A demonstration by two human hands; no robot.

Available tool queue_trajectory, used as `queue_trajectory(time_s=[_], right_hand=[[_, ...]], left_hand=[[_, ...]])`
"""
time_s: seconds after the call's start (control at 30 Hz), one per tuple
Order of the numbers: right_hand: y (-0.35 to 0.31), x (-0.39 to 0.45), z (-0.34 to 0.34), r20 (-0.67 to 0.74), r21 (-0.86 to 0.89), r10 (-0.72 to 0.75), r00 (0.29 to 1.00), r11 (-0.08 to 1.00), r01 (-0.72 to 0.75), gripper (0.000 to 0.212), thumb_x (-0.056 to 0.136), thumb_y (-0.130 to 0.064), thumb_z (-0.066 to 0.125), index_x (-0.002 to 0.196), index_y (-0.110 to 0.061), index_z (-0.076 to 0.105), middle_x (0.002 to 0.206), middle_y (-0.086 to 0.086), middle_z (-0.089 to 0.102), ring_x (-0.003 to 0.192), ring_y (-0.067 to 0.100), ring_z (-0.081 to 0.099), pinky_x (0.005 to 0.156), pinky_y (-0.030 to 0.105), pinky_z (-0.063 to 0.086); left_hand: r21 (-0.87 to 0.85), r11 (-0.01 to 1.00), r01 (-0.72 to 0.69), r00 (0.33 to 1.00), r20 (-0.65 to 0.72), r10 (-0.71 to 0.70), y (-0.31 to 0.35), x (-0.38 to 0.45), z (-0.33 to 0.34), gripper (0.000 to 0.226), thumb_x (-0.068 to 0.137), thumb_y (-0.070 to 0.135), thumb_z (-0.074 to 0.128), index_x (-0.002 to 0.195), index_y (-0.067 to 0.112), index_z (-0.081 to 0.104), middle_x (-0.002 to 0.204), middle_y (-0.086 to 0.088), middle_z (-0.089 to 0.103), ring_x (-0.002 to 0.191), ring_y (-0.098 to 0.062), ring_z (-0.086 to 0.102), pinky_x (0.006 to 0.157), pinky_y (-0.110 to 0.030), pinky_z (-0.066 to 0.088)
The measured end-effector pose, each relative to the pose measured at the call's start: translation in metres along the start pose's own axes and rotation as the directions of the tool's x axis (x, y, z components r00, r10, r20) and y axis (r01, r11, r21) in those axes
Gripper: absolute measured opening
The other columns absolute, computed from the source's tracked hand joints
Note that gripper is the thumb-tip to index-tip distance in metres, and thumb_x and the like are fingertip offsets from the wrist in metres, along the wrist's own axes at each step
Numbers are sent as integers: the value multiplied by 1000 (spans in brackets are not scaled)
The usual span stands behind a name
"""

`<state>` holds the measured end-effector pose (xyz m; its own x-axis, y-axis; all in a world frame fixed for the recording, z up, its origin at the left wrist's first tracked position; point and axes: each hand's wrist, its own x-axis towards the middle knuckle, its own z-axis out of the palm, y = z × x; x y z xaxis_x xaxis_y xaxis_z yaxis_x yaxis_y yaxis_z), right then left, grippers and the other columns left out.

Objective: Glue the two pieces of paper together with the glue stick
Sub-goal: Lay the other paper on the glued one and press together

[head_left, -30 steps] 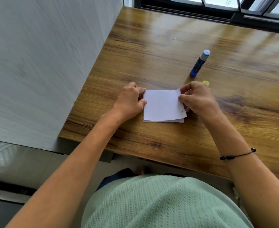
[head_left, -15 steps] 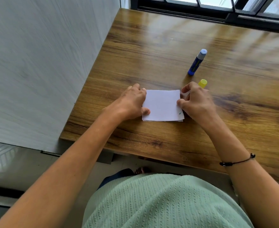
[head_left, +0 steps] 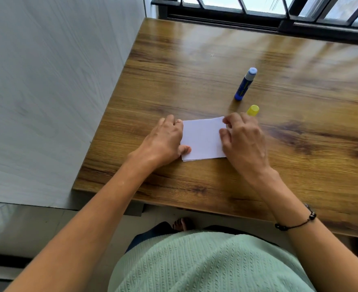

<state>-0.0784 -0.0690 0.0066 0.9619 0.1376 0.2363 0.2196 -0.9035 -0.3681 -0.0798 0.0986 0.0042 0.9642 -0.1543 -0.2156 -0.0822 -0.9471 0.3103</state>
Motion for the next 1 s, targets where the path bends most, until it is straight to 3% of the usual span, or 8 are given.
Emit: queue_trajectory(time_s=[0.13, 0.23, 0.33, 0.43, 0.53, 0.73, 0.9, 1.0], right_hand=[[-42, -8, 13, 217, 423, -74, 973, 906, -26, 41, 96, -26, 42, 133, -8, 44, 138, 12, 48, 130, 23, 39, 104, 26, 27], [-63, -9, 29, 374, 524, -157, 914, 849, -68, 53, 98, -33, 31, 144, -9, 22, 155, 8, 20, 144, 14, 11, 115, 25, 5], [-56, -6, 41, 416, 422, -175, 892, 907, -19, 59, 97, -41, 24, 147, -13, 7, 158, 4, 5, 144, 8, -1, 117, 28, -4], [-48, -5, 46, 412, 317, -182, 893, 947, 47, 78, 84, -61, 4, 147, -16, 2, 158, 0, 3, 144, 7, -5, 117, 29, -7], [-36, -3, 49, 409, 175, -180, 895, 978, 117, 93, 70, -69, -9, 147, -18, 1, 158, -2, 1, 143, 6, -10, 115, 30, -10], [10, -3, 43, 354, -222, -31, 935, 968, 116, 85, 79, -67, 0, 146, -15, -3, 158, 1, -3, 144, 13, -9, 114, 35, -10], [11, -2, 37, 345, -277, 73, 936, 960, 27, 86, 81, -68, 2, 145, -13, -11, 157, 6, -13, 142, 15, -17, 114, 37, -12], [-13, -2, 39, 326, -122, -43, 944, 989, 87, 85, 80, -69, -5, 143, -13, -12, 152, 1, -19, 138, 10, -21, 112, 32, -15]], left_hand=[[-14, 1000, 4, 999, -54, -5, 1, -6, 4, 58, 84, 32, 54, 133, 8, 33, 124, -14, 41, 113, -30, 37, 93, -40, 36], [-242, 970, 6, 990, -135, -39, -2, -15, 3, 43, 90, 29, 44, 131, 18, 35, 119, -5, 38, 106, -23, 36, 87, -34, 34], [-206, 978, -41, 990, -143, 11, -3, -17, 9, 52, 92, 33, 41, 139, 23, 22, 122, 4, 27, 100, -14, 26, 89, -31, 28], [-121, 993, -2, 995, -98, -10, -6, -11, 16, 52, 90, 33, 38, 138, 24, 20, 128, -2, 30, 108, -19, 25, 98, -36, 25], [-59, 997, 51, 997, -62, -55, -7, -7, 20, 65, 81, 33, 51, 137, 23, 20, 131, -3, 27, 114, -23, 24, 99, -40, 25], [38, 999, 16, 997, -73, -13, -10, -9, 23, 95, 69, 68, 46, 141, 15, 14, 129, -6, 30, 112, -25, 26, 92, -41, 28], [11, 1000, 19, 997, -70, -19, -8, -10, 24, 94, 70, 68, 48, 141, 17, 13, 131, -6, 28, 115, -26, 25, 94, -42, 28], [-2, 1000, 9, 996, -88, -9, -9, -8, 25, 88, 75, 59, 52, 141, 16, 13, 132, -7, 27, 117, -27, 25, 96, -43, 27]])
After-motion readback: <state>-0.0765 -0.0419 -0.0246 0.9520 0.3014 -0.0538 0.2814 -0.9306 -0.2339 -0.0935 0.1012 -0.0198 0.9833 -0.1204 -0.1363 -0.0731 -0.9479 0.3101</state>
